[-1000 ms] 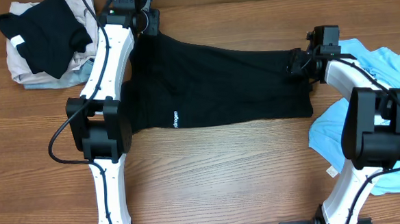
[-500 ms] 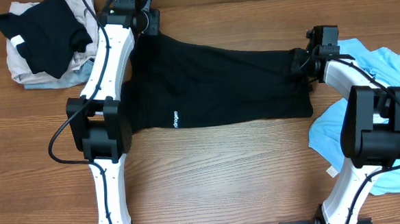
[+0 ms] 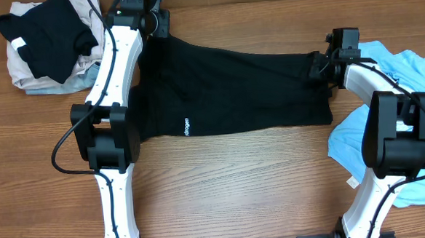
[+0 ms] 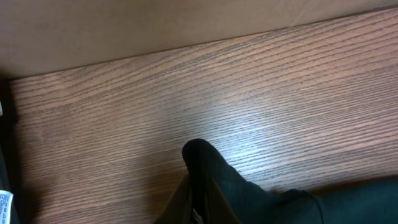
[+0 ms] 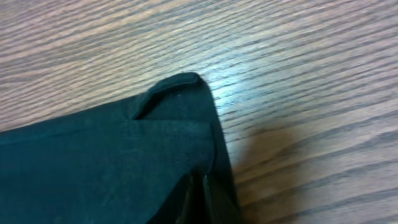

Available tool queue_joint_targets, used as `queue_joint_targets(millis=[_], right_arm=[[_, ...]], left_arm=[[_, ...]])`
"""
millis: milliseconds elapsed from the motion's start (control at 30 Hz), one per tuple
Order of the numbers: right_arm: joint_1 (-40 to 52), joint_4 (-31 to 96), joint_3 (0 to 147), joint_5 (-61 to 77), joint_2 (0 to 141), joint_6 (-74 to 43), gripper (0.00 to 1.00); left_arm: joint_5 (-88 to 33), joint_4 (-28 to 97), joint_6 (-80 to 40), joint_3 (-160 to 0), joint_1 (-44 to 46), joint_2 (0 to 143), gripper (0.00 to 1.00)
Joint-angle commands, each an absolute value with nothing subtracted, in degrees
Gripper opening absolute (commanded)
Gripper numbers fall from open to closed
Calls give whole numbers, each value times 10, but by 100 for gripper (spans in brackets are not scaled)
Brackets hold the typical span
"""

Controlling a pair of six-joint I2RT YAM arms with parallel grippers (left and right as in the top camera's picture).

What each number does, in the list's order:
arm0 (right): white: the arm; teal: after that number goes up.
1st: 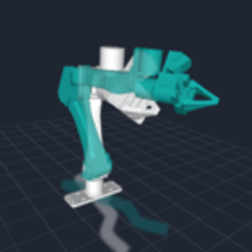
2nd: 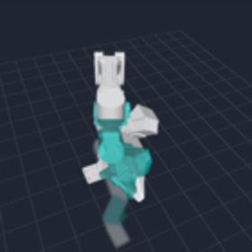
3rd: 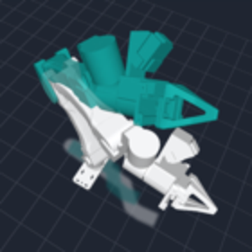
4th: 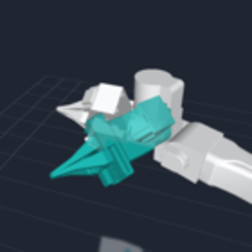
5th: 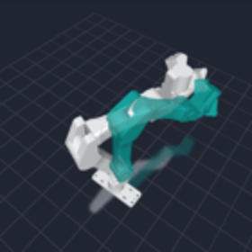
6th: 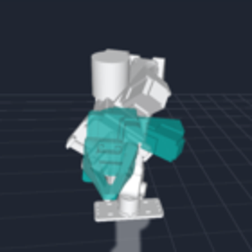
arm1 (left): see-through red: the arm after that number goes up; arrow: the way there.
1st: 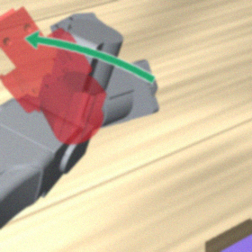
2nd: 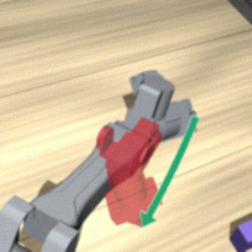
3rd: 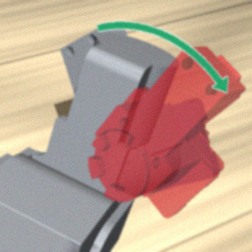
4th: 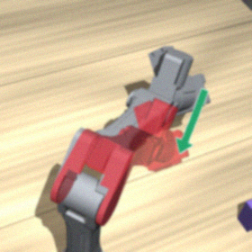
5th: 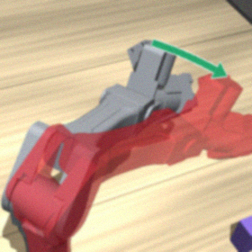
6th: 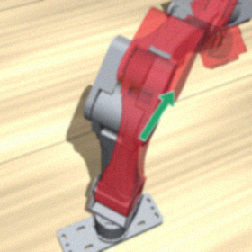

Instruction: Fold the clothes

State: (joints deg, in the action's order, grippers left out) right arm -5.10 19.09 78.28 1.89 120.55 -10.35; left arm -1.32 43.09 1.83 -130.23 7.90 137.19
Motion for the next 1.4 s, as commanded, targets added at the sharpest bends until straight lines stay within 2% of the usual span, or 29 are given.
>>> queue_joint_targets(millis=[0, 433, 467, 500, 533, 767, 1067, 1367], right_arm=[[-48, 189, 791, 0, 1209, -99, 11], [-48, 189, 790, 1, 1228, -91, 17], [-48, 187, 790, 1, 1228, -91, 15], [-48, 185, 790, 1, 1228, -91, 5], [-48, 185, 792, 1, 1228, -91, 4], [-48, 227, 851, 1, 1207, -103, 4], [-48, 415, 999, 47, 1171, -102, 4], [-53, 646, 1069, 65, 1110, -111, 4]], left_arm=[[-15, 431, 12, -1311, 83, 1365, 4], [-11, 437, 13, -1311, 83, 1365, 4], [-11, 437, 13, -1311, 83, 1365, 4], [-11, 437, 13, -1311, 83, 1365, 4], [-11, 438, 13, -1311, 83, 1365, 4], [-9, 441, 13, -1311, 83, 1364, 4], [6, 491, 13, -1311, 78, 1319, 4], [4, 647, 58, -1311, 78, 1254, 4]])
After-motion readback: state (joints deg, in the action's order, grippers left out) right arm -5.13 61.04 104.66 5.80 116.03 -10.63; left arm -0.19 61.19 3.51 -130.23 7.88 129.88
